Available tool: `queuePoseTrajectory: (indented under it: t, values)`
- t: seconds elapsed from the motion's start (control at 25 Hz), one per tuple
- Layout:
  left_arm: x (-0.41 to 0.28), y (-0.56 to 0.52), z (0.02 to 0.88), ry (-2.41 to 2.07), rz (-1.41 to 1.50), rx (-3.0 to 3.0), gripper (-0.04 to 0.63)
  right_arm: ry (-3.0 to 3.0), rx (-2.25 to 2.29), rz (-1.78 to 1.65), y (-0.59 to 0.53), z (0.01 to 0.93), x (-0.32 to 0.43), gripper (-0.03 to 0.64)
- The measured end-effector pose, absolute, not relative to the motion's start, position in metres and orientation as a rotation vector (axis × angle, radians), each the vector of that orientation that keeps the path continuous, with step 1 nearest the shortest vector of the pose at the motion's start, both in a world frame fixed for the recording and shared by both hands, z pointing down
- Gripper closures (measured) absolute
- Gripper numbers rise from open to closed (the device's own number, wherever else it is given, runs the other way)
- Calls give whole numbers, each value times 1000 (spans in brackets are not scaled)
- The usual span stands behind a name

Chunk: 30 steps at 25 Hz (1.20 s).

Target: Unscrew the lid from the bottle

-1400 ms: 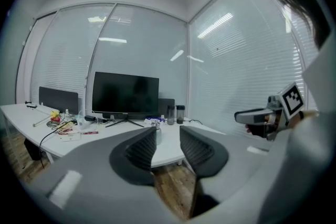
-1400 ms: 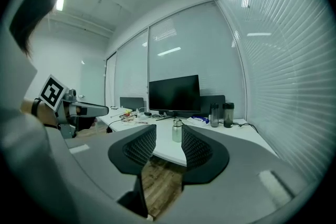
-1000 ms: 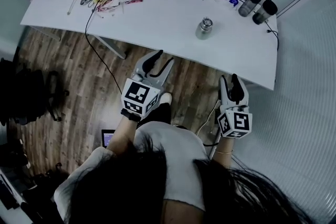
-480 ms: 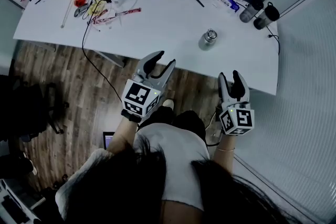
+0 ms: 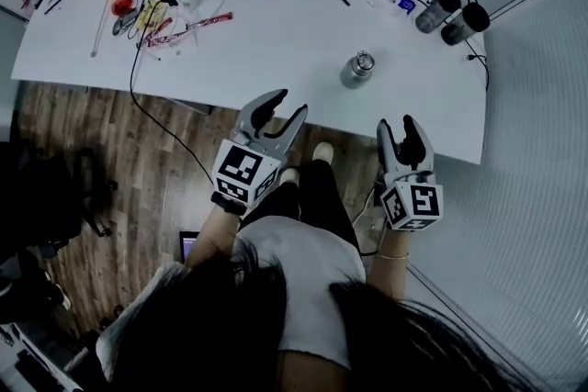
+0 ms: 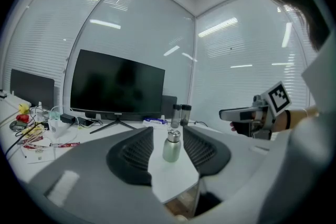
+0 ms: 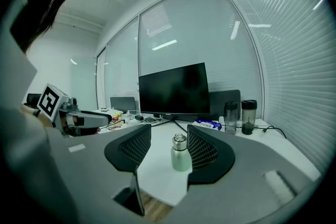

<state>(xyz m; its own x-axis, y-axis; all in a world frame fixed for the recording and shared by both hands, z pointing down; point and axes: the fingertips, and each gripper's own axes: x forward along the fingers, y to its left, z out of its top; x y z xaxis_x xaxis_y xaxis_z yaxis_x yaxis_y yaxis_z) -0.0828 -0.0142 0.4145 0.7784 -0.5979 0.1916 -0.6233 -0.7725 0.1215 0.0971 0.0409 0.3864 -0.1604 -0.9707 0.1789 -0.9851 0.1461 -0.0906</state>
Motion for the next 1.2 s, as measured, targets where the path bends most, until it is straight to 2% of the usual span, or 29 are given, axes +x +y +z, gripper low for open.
queuePoseTrajectory:
  t: [0.68, 1.2]
  values:
    - [7, -124, 404, -1018, 133, 2794, 410, -2489, 1789, 325, -74, 393, 155, 394]
    - [24, -146, 406, -1021, 137, 2788, 410, -2562, 1750, 351, -108, 388, 175, 390]
